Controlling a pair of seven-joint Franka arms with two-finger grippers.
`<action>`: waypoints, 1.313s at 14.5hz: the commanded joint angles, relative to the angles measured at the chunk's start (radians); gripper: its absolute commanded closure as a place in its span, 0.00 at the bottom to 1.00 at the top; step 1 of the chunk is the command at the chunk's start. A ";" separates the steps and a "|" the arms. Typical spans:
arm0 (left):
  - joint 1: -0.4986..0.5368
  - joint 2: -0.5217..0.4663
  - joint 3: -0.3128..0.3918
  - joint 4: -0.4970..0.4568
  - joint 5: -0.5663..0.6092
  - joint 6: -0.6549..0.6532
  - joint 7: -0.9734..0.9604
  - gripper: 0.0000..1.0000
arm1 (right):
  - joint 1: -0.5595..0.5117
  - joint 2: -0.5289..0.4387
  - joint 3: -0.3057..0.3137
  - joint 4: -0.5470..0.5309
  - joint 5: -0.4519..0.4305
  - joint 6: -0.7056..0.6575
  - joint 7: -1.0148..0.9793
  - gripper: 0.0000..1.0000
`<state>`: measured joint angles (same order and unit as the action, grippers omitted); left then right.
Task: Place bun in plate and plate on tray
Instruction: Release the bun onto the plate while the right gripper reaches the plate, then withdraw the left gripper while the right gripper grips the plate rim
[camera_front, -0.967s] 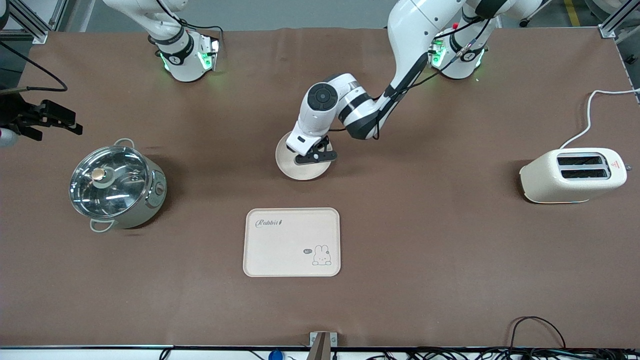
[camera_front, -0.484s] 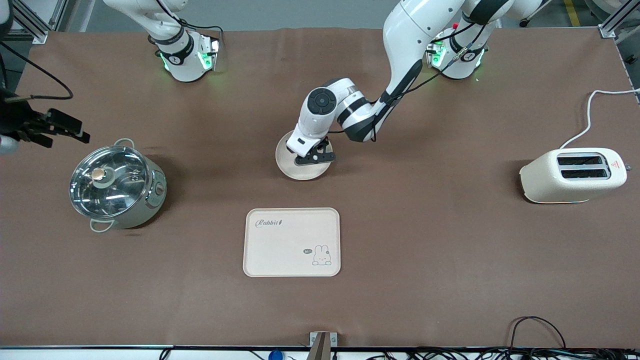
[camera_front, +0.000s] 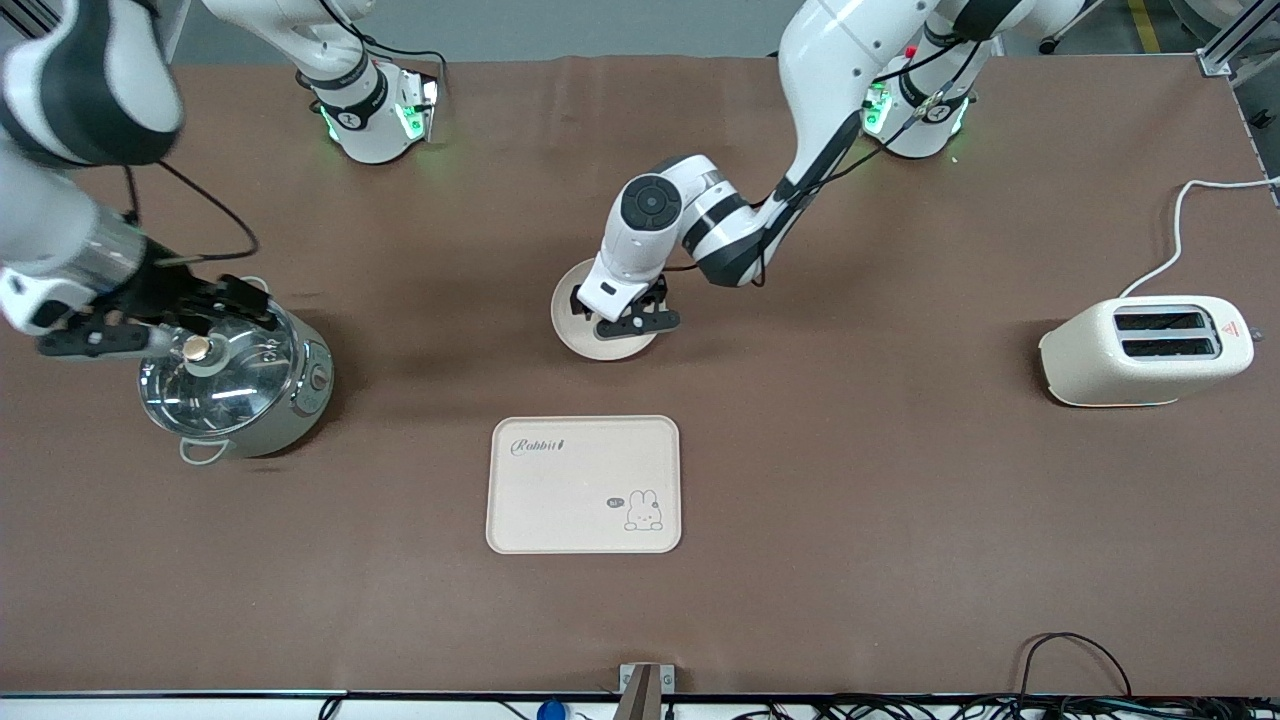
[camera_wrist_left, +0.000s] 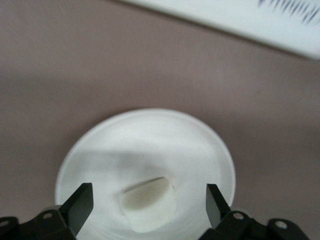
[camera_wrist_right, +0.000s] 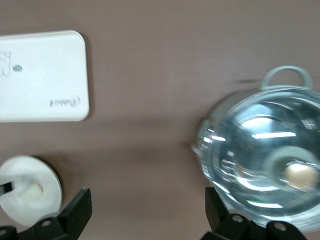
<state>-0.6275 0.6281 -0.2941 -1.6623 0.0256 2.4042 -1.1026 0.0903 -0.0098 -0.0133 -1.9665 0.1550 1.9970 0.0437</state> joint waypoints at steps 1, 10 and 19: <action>0.086 -0.138 0.004 -0.021 0.027 -0.091 -0.002 0.00 | 0.098 -0.029 -0.005 -0.164 0.020 0.178 0.117 0.00; 0.369 -0.298 0.001 0.087 0.195 -0.365 0.216 0.00 | 0.394 0.175 -0.007 -0.262 0.113 0.465 0.269 0.00; 0.557 -0.514 0.053 0.084 0.162 -0.585 0.556 0.00 | 0.585 0.277 -0.005 -0.262 0.115 0.497 0.462 0.05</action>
<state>-0.1032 0.1825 -0.2661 -1.5612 0.2039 1.8765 -0.6669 0.6512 0.2733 -0.0074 -2.2208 0.2487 2.4675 0.4764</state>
